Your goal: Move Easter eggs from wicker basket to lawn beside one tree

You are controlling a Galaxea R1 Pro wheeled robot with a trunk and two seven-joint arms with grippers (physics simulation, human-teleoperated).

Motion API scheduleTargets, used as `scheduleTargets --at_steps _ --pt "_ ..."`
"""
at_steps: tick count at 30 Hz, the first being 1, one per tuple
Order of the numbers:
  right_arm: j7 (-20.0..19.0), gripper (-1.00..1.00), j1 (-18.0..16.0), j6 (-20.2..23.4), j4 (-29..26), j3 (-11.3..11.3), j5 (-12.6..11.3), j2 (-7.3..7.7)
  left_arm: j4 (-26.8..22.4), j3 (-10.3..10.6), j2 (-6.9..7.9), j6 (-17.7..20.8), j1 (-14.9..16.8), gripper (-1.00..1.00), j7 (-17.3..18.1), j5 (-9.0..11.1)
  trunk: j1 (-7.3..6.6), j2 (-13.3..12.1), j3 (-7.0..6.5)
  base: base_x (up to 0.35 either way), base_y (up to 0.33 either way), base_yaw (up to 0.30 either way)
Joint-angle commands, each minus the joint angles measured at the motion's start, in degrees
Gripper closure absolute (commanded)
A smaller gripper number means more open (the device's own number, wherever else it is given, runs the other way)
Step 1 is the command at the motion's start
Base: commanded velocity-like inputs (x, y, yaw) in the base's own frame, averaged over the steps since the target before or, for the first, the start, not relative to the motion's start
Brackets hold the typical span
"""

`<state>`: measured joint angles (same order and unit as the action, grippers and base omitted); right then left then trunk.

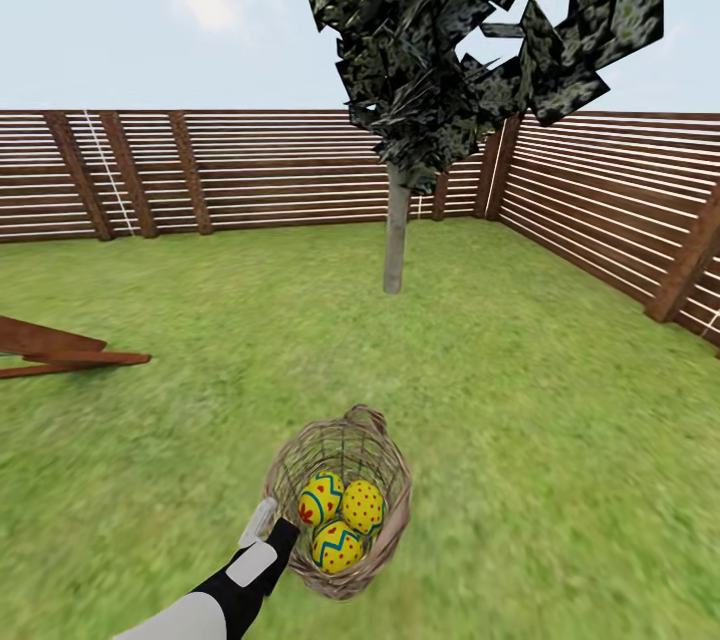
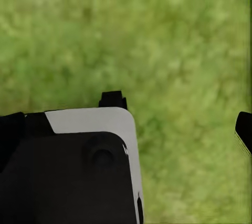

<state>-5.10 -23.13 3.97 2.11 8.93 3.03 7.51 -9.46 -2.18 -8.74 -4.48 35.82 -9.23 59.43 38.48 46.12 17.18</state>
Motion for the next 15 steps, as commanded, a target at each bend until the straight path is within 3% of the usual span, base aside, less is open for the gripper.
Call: scheduleTargets --at_steps 1,15 --pt "-0.2 -1.00 0.0 0.1 0.1 0.4 0.3 0.02 -0.1 -0.2 0.00 -0.1 0.0 1.00 -0.2 0.0 0.04 0.1 0.07 0.306 -0.094 0.000" --pt "-0.2 -1.00 0.0 0.1 0.1 0.5 0.3 0.03 -0.1 -0.2 0.03 -0.1 0.0 1.00 -0.2 0.0 0.04 0.1 0.07 0.306 -0.094 0.000"
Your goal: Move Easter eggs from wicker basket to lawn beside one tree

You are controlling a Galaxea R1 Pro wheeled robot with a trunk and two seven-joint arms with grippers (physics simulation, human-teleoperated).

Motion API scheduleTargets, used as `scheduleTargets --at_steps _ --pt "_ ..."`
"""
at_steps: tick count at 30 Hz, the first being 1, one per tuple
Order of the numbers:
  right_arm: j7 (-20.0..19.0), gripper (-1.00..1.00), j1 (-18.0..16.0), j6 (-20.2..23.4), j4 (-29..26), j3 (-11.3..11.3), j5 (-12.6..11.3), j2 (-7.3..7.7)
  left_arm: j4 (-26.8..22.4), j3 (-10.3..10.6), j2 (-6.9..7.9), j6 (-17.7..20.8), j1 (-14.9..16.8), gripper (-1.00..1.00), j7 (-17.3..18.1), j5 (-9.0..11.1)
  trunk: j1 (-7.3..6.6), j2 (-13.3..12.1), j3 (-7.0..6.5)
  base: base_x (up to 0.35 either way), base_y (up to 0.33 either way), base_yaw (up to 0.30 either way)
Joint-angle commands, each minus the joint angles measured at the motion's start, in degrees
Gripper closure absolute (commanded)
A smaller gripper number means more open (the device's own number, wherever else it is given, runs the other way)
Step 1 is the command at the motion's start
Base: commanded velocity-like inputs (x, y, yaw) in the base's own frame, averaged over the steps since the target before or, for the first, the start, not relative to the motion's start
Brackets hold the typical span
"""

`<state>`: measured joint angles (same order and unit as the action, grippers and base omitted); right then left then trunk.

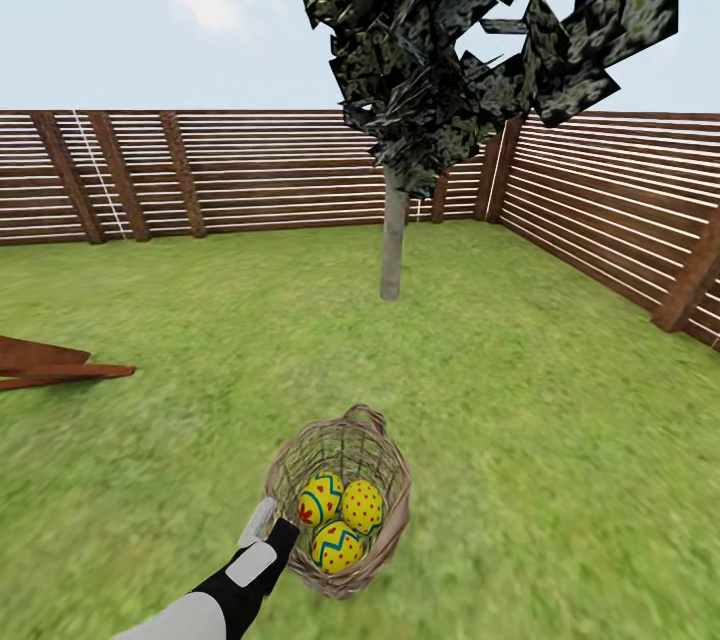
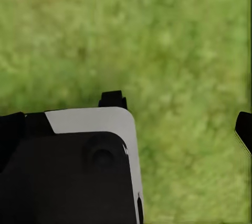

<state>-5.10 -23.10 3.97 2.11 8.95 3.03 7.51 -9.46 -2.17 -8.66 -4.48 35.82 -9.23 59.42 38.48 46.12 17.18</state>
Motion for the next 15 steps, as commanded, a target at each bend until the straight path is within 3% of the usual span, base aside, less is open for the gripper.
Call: scheduleTargets --at_steps 1,15 --pt "-0.2 -1.00 -0.1 0.1 0.1 0.5 0.3 0.04 -0.1 -0.2 -0.04 -0.1 0.0 1.00 -0.2 0.0 0.04 0.1 0.07 0.306 -0.094 0.000" --pt "-0.3 -1.00 0.0 0.1 0.2 0.4 0.7 -0.13 -0.1 -0.2 -0.13 -0.1 0.0 1.00 -0.2 0.1 0.04 0.1 0.07 0.306 -0.094 0.000"
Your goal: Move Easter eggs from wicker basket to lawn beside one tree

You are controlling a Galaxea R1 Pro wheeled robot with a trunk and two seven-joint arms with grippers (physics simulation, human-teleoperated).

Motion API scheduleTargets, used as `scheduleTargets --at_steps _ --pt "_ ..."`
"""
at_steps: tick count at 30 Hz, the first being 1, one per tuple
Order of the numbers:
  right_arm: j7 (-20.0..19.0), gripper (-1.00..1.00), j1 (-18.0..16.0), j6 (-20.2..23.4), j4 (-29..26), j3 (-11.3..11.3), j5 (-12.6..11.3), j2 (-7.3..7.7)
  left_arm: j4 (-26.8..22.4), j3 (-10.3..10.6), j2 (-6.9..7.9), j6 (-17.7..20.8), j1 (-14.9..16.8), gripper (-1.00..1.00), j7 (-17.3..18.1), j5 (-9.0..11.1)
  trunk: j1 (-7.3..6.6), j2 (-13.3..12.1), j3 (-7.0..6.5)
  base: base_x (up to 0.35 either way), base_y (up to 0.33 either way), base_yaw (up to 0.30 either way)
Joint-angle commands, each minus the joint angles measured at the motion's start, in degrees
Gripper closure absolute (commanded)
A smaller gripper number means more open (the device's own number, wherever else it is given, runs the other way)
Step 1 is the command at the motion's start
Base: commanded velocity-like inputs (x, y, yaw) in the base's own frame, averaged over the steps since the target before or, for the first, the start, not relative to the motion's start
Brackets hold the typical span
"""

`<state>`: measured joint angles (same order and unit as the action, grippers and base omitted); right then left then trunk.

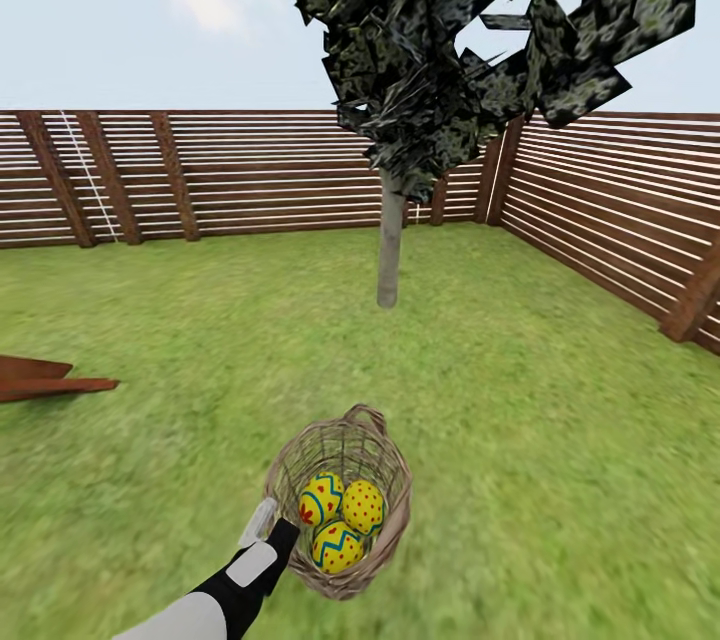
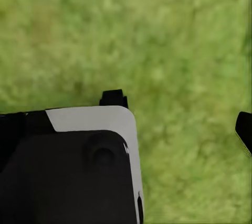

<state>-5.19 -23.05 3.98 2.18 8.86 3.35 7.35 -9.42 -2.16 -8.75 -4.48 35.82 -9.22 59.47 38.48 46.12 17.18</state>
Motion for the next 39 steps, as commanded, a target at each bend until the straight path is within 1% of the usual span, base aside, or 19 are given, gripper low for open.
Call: scheduleTargets --at_steps 1,9,17,39 --pt "-0.2 -1.00 -0.1 0.1 0.1 0.5 0.3 0.03 -0.1 -0.2 -0.04 -0.1 0.0 1.00 -0.2 0.0 0.04 0.1 0.07 0.306 -0.094 0.000" --pt "-0.1 -1.00 -0.1 0.0 0.0 0.5 0.3 0.55 -0.1 -0.2 -0.04 -0.1 0.0 1.00 -0.2 0.0 0.04 0.1 0.09 0.306 -0.094 0.014" --pt "0.2 -1.00 -0.1 0.0 0.0 0.5 0.3 0.47 -0.1 -0.2 -0.08 -0.1 0.0 1.00 -0.2 0.0 0.04 0.1 0.32 0.306 -0.094 0.223" --pt "0.1 -1.00 -0.1 0.1 0.6 0.5 0.1 0.17 -0.2 -0.2 0.14 0.0 0.0 1.00 -0.2 0.0 0.04 0.1 0.33 0.306 -0.094 0.002"
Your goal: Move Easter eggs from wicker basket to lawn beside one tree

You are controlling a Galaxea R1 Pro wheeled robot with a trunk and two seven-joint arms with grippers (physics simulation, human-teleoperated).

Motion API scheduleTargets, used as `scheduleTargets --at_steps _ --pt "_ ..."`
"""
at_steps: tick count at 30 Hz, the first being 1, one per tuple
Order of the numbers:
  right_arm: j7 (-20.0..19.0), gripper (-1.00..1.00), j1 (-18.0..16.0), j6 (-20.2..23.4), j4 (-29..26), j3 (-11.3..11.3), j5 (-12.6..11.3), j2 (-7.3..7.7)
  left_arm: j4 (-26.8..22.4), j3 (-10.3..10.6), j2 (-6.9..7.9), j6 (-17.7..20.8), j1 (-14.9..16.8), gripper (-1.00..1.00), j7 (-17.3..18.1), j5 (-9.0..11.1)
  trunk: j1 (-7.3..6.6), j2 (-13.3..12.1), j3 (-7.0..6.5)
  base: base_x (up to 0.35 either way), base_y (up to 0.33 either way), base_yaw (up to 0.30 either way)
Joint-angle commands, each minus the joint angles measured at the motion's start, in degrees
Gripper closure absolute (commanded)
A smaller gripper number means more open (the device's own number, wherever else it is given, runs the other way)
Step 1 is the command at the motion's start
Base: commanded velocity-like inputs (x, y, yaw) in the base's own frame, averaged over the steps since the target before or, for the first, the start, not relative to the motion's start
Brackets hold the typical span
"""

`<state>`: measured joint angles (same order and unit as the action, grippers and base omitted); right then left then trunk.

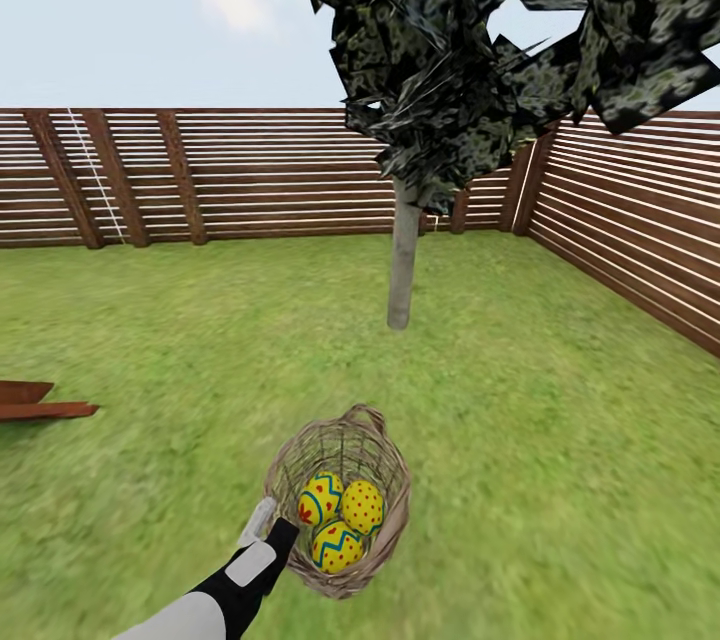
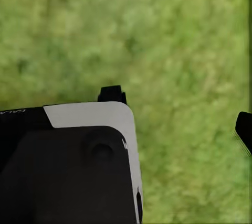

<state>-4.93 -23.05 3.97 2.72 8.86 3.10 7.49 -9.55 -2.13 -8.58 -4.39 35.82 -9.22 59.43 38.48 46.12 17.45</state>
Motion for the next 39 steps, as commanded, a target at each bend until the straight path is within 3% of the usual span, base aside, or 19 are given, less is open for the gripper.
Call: scheduleTargets --at_steps 1,35,39 --pt "-0.2 -1.00 -0.1 0.1 0.1 0.5 0.3 0.01 -0.1 -0.2 -0.04 -0.1 0.0 1.00 -0.2 0.0 0.04 0.1 0.07 0.306 -0.094 0.000" --pt "-0.2 -1.00 -0.1 0.1 0.1 0.5 0.4 -0.04 -0.7 -0.2 0.03 -0.1 0.0 1.00 -0.2 0.1 0.04 0.1 0.07 0.306 -0.094 0.000" --pt "-0.3 -1.00 1.4 -1.0 0.1 0.5 0.3 -0.12 -0.7 -0.2 -0.04 -0.1 0.0 1.00 -0.2 0.1 0.04 0.1 0.07 0.306 -0.094 0.000"
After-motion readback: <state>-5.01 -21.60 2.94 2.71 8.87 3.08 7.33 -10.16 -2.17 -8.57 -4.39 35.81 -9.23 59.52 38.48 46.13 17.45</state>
